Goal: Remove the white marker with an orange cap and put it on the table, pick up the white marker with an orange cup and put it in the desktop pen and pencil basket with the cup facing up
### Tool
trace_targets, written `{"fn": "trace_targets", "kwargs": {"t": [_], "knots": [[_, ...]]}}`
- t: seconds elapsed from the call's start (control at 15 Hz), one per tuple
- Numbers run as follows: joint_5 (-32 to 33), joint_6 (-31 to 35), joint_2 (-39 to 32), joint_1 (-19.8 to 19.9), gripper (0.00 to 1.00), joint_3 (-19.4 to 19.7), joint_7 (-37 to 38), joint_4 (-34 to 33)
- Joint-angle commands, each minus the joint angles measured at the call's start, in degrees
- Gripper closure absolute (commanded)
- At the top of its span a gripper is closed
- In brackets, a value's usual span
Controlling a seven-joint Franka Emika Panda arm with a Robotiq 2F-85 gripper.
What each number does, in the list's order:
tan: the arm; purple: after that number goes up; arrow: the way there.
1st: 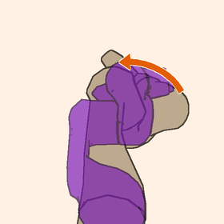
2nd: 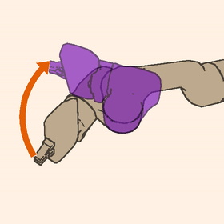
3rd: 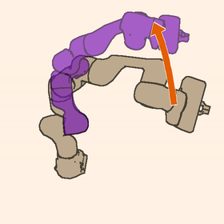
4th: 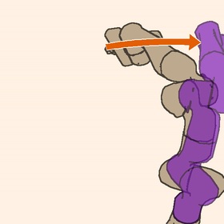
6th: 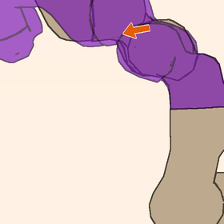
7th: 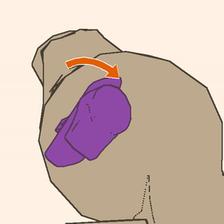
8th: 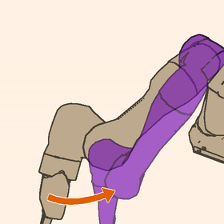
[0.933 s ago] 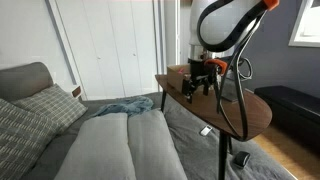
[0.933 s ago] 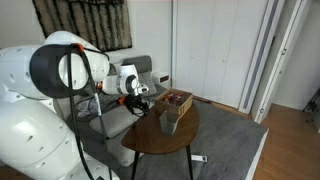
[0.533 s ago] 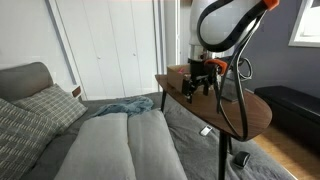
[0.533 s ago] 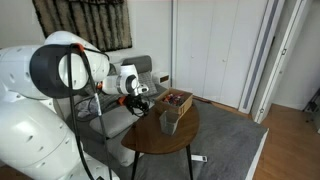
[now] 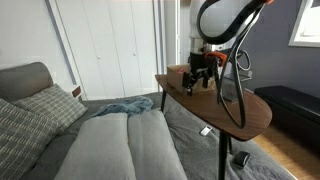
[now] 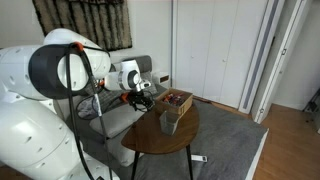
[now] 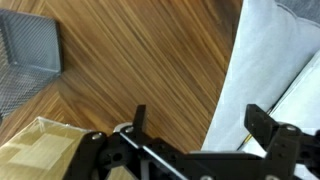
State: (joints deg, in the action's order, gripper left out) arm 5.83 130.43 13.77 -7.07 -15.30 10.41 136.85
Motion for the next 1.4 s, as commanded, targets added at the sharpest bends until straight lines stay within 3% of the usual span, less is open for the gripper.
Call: {"fn": "trace_targets", "kwargs": {"t": [0.0, 0.47, 0.73, 1.33], "knots": [[3.91, -5.9, 1.02, -0.15, 0.0, 1.78, -3.77, -6.83], [9.68, -9.8, -4.26, 1.08, 0.0, 4.32, -9.43, -20.74], [7.94, -11.11, -11.3, 1.13, 0.0, 6.37, -15.7, -27.41], [7.64, -24.27, -27.86, 1.14, 0.0, 8.07, -28.93, -44.0]]}}
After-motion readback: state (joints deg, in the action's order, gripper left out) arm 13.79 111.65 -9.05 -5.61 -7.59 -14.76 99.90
